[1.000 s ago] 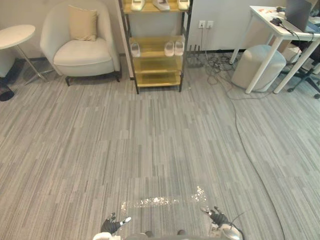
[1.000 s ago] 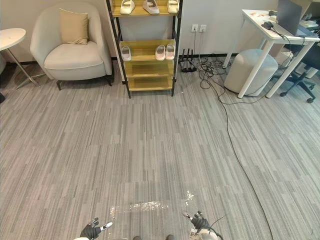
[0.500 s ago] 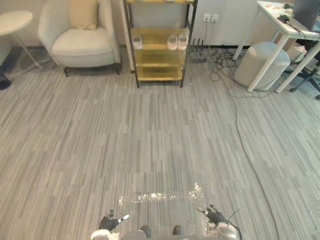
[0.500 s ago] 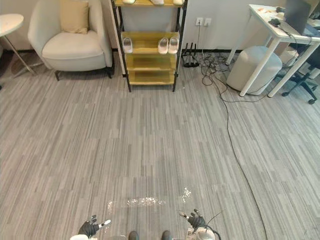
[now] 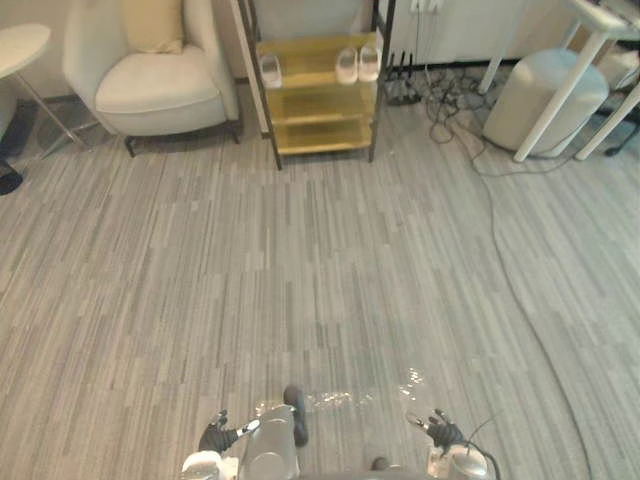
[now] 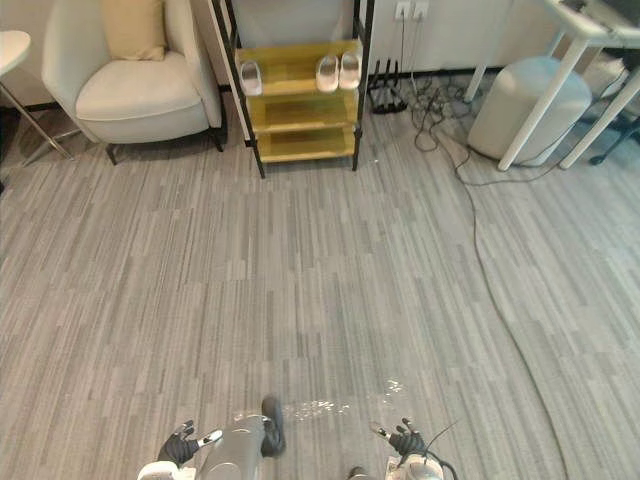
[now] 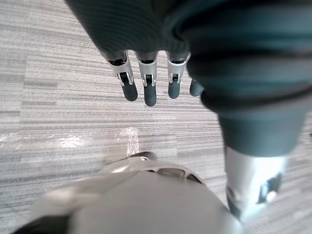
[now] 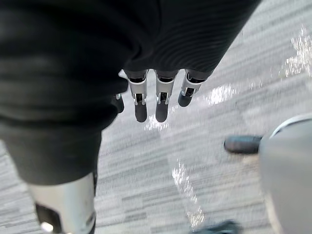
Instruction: Organize the slippers on the shoe rack
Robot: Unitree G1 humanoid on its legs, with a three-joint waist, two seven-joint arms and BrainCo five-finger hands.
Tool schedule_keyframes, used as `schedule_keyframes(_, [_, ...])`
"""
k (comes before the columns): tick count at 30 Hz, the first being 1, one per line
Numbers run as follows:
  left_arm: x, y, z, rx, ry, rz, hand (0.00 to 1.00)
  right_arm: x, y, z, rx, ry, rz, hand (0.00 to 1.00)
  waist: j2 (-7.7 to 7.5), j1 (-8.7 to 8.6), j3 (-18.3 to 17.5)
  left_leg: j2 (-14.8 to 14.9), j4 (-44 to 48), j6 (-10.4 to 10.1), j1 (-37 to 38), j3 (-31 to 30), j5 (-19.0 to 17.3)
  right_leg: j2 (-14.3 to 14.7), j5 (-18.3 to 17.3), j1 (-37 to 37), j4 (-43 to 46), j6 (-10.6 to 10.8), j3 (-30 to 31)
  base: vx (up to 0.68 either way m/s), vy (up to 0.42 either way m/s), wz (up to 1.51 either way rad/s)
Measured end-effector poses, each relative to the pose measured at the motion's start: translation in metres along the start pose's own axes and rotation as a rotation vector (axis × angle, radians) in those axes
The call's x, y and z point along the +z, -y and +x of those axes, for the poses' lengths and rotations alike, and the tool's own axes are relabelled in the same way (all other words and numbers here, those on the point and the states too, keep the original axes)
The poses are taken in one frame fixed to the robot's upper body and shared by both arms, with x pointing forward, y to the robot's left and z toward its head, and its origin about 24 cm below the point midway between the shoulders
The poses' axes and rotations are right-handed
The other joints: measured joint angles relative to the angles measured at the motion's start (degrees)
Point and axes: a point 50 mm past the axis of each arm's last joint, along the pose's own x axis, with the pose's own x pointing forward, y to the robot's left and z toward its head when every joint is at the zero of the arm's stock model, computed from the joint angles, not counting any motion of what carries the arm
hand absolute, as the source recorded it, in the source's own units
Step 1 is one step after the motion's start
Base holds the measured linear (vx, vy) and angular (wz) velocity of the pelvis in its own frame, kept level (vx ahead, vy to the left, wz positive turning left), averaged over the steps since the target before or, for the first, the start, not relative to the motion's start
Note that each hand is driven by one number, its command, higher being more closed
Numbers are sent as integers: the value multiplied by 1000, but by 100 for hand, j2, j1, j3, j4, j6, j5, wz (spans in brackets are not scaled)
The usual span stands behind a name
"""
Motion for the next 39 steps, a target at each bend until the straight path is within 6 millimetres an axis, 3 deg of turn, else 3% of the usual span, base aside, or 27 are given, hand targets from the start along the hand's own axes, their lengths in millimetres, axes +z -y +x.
schedule_keyframes(2, [5, -4, 2, 13, 8, -8, 0, 3, -11, 1, 28, 10, 4, 0, -125, 83, 45, 12, 526, 58, -29, 41, -487, -115, -33, -201, 692, 186, 22, 437, 206, -13])
schedule_keyframes(3, [2, -4, 1, 13, -1, -8, 0, 3, -15, 1, 45, 8, -11, 0, -148, 173, 35, 126, 700, 130, 245, 172, -785, -213, -68, -666, 2087, 629, 147, 381, 196, -32])
schedule_keyframes(5, [-1, -6, 0, 16, -8, -8, 0, 5, -19, 1, 62, 12, -24, 0, -176, 174, 19, 159, 717, 162, 514, 238, -959, -285, 88, -1081, 3246, 1121, 232, 421, 190, -25])
schedule_keyframes(7, [1, -7, 1, 14, -3, -7, 0, 9, -22, 2, 81, 22, -41, 0, -179, 156, 42, 204, 706, 207, 974, 257, -1256, -328, 260, -1640, 4698, 1103, 0, 460, 113, -15])
schedule_keyframes(8, [1, -6, 1, 12, 1, -9, 0, 10, -23, 3, 82, 23, -43, 0, -151, 155, 69, 212, 635, 213, 1242, 258, -1427, -411, 200, -1848, 5156, 966, -327, 470, 56, -15])
schedule_keyframes(9, [1, -5, 0, 10, 2, -10, 0, 11, -23, 3, 83, 24, -43, 0, -140, 153, 76, 221, 515, 147, 1519, 261, -1527, -455, 60, -1996, 5345, 664, -630, 477, 25, -13])
schedule_keyframes(11, [3, -2, -1, 3, 15, -31, 0, 14, -23, 4, 85, 34, -49, 0, -47, 83, 122, 359, 133, 37, 2143, 291, -1555, -407, -348, -2320, 4974, -7, -1383, 518, -30, 3])
schedule_keyframes(13, [6, 1, 0, -5, 25, -40, 0, 25, -22, 6, 84, 65, -54, 0, 30, -7, 155, 531, -122, -39, 2458, 286, -1538, -224, -389, -2852, 3873, -261, -1678, 522, -112, 21])
schedule_keyframes(14, [10, 4, 2, -12, 33, -43, 0, 30, -20, 6, 81, 85, -57, 0, 60, -80, 177, 596, -233, -98, 2578, 234, -1505, -116, -69, -3067, 2903, -243, -1681, 514, -163, 43])
schedule_keyframes(16, [14, 8, 3, -20, 42, -47, 0, 25, -12, 5, 63, 74, -62, 0, -13, -140, 200, 520, -526, -239, 2956, 87, -1472, 28, 1077, -3101, 1000, -117, -1183, 564, -223, 58])
schedule_keyframes(17, [13, 7, 3, -18, 38, -43, 0, 18, -8, 3, 52, 59, -63, 0, -115, -140, 148, 491, -543, -399, 3179, -103, -1561, 32, 1808, -3070, 842, -213, -817, 614, -293, 53])
schedule_keyframes(18, [13, 15, 4, -32, 26, -52, 0, 20, -2, 4, 38, 59, -68, 0, 91, -166, 148, 679, -499, -436, 3341, -284, -1584, 147, 1883, -3093, 1246, -479, -743, 624, -304, 35])
schedule_keyframes(20, [10, 38, 2, -84, 6, -84, 0, 27, 12, 5, -1, 75, -62, 0, 525, -221, 35, 1106, 221, -618, 3038, -796, -1252, 368, 1287, -3075, 1732, -612, -998, 687, -302, 19])
schedule_keyframes(21, [9, 44, 1, -96, 0, -92, 0, 27, 13, 5, -5, 75, -52, 0, 566, -221, 20, 1189, 631, -685, 2852, -929, -1064, 412, 1189, -3010, 1777, -656, -1072, 628, -251, 19])
schedule_keyframes(23, [17, 47, 3, -109, 22, -82, 0, 17, 14, 3, -6, 47, -54, 0, 569, -207, 76, 1466, 2516, -816, 2073, -1213, -239, 574, 908, -2316, 1407, -702, -1177, 635, -243, 26])
schedule_keyframes(24, [18, 45, 3, -105, 30, -76, 0, 12, 14, 2, -7, 34, -52, 0, 509, -201, 143, 1591, 3509, -777, 1665, -1094, -623, 659, 741, -1821, 1159, -764, -1220, 491, -162, 23])
schedule_keyframes(27, [26, 39, 5, -92, 71, -76, 0, 8, 11, 1, -5, 25, -34, 0, 407, -124, 182, 1525, 4050, -504, 854, -541, -1148, 665, 576, -1099, 767, -700, -1257, 424, -85, 13])
schedule_keyframes(29, [34, 39, 5, -89, 110, -86, 0, 12, 7, 2, -2, 34, -23, 0, 368, -62, 200, 1275, 3322, -391, 199, -226, -1345, 581, 516, -844, 618, -551, -1274, 351, 23, 1])
schedule_keyframes(30, [38, 39, 5, -90, 123, -87, 0, 16, 4, 3, 3, 43, -18, 0, 329, -56, 226, 1028, 2511, -349, 8, -131, -1313, 474, 464, -737, 582, -437, -1273, 389, 122, -1])
schedule_keyframes(31, [40, 38, 5, -88, 130, -88, 0, 18, 1, 4, 7, 48, -11, 0, 296, -47, 245, 763, 1548, -260, -63, -76, -1101, 364, 398, -622, 549, -317, -1272, 409, 196, 0])
schedule_keyframes(32, [41, 39, 5, -89, 132, -91, 0, 19, 0, 4, 6, 50, -6, 0, 282, -22, 250, 515, 539, -213, -82, -137, -490, 272, 276, -484, 501, -150, -1247, 640, 312, -25])
schedule_keyframes(33, [39, 40, 5, -88, 124, -97, 0, 17, -2, 4, 10, 45, -10, 0, 319, 160, 214, 301, -294, -51, 216, -249, 433, 271, 199, -265, 392, 68, -1073, 574, 284, -22])
schedule_keyframes(34, [40, 38, 6, -85, 128, -94, 0, 15, -7, 4, 21, 37, -12, 0, 224, 174, 205, 186, -301, 18, 239, -227, 401, 191, 186, -213, 340, 94, -1022, 498, 206, -9])
schedule_keyframes(36, [47, 29, 8, -66, 146, -97, 0, 18, -22, 4, 58, 48, -2, 0, -115, 171, 214, 0, -111, 202, 156, -201, 225, 38, 247, -141, 243, 67, -945, 382, 93, 29])
schedule_keyframes(37, [49, 24, 9, -49, 149, -112, 0, 21, -27, 4, 70, 56, -2, 0, -217, 194, 225, -42, 221, 299, 108, -216, -31, -24, 336, -29, 255, 194, -923, 439, 116, 27])
schedule_keyframes(39, [47, 20, 10, -34, 138, -122, 0, 26, -30, 5, 78, 74, -8, 0, -220, 203, 215, 32, 646, 312, 247, -214, -511, -78, 371, -55, 893, 306, -805, 413, 158, -1])
